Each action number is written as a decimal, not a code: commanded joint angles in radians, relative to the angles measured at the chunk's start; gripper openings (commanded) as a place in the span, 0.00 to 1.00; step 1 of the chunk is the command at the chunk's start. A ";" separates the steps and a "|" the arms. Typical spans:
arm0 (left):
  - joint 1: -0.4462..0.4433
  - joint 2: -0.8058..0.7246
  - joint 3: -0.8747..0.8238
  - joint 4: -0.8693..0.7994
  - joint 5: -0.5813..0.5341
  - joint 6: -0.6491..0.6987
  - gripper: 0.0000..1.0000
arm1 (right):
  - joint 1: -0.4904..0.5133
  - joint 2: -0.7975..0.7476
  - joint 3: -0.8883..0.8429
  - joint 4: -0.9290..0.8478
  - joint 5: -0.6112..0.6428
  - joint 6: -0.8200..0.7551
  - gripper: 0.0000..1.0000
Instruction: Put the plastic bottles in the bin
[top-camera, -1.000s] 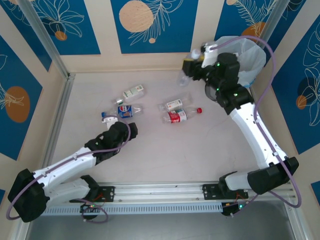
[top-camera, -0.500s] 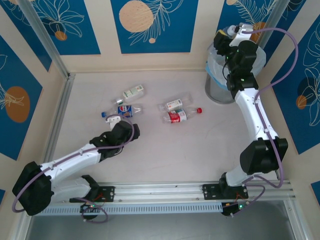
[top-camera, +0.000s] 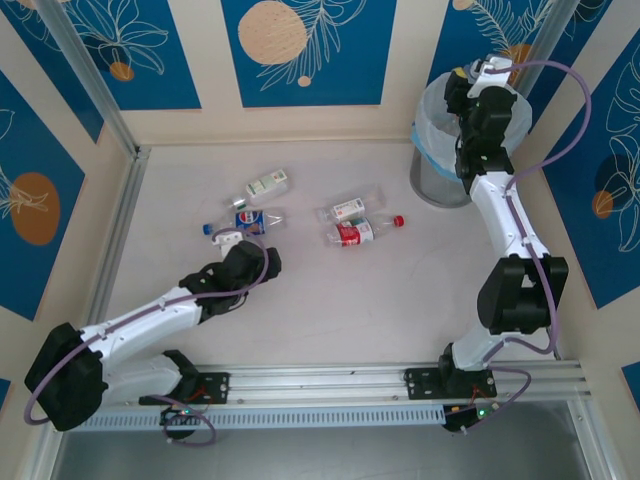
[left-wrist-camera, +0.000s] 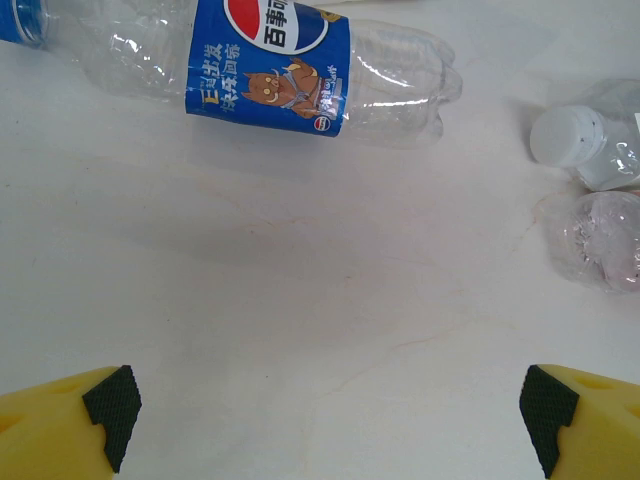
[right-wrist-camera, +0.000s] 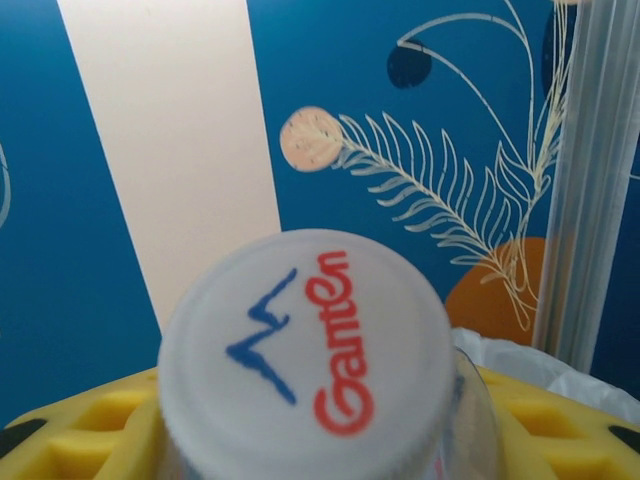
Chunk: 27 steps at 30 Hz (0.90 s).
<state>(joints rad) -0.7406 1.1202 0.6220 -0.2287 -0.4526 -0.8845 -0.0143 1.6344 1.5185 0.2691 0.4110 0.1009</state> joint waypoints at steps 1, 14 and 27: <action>0.005 -0.017 0.005 -0.017 0.008 -0.013 0.99 | -0.026 0.032 -0.033 0.026 0.035 -0.072 0.32; 0.005 -0.003 0.012 -0.010 0.032 -0.029 0.99 | -0.093 0.247 0.159 -0.125 -0.024 -0.063 0.45; 0.005 0.032 0.038 -0.013 0.053 -0.016 0.99 | -0.095 0.177 0.103 -0.170 -0.058 -0.043 0.98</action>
<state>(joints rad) -0.7406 1.1343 0.6258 -0.2291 -0.4183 -0.8928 -0.1051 1.8698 1.6337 0.0875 0.3733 0.0494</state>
